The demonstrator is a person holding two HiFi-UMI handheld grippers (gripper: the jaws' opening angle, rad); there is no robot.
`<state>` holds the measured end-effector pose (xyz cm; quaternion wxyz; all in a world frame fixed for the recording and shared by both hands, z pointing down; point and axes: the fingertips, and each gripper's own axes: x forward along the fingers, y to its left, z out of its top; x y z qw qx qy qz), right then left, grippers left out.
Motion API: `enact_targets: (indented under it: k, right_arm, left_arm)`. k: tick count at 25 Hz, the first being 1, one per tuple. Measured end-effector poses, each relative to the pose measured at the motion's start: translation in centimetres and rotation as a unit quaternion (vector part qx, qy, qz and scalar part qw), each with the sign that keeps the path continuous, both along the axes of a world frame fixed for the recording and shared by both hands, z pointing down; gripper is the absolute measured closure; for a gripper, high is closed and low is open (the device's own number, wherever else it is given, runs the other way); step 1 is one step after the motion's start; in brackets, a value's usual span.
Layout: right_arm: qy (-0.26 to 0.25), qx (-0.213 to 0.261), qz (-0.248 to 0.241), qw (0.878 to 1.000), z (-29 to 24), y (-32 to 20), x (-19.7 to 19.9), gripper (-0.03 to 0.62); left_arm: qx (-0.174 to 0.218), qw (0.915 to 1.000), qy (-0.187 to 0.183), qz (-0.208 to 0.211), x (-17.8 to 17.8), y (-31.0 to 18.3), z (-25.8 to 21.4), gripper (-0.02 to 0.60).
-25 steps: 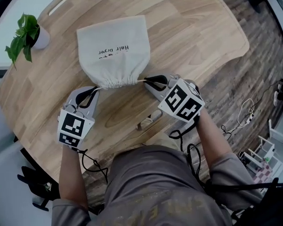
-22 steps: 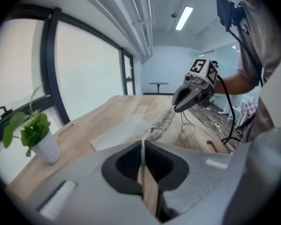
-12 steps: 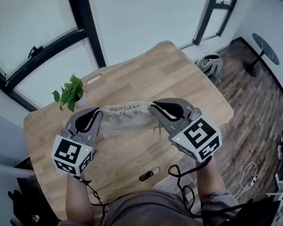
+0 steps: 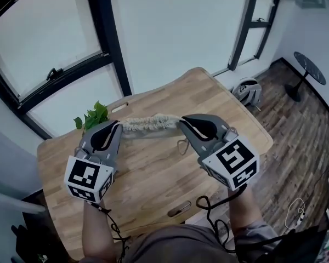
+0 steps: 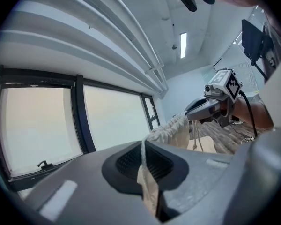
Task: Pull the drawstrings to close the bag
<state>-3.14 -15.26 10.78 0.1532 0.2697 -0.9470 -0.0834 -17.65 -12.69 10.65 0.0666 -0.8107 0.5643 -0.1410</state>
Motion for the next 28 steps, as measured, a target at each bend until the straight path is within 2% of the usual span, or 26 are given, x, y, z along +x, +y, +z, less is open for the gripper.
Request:
enact_targets:
  k: [11,28]
  right_arm:
    - [0.001,-0.014,0.007,1.0,1.4,0.8,0.0,0.557]
    - [-0.003,-0.002,0.012,1.0,1.0,0.8,0.2,0.557]
  left_arm:
    - [-0.011,0.9999,-0.007,-0.003,0.1,0.9,1.2,0.574]
    - [0.001,0.9996,-0.028,-0.007,0.3,0.9,0.5,0.574]
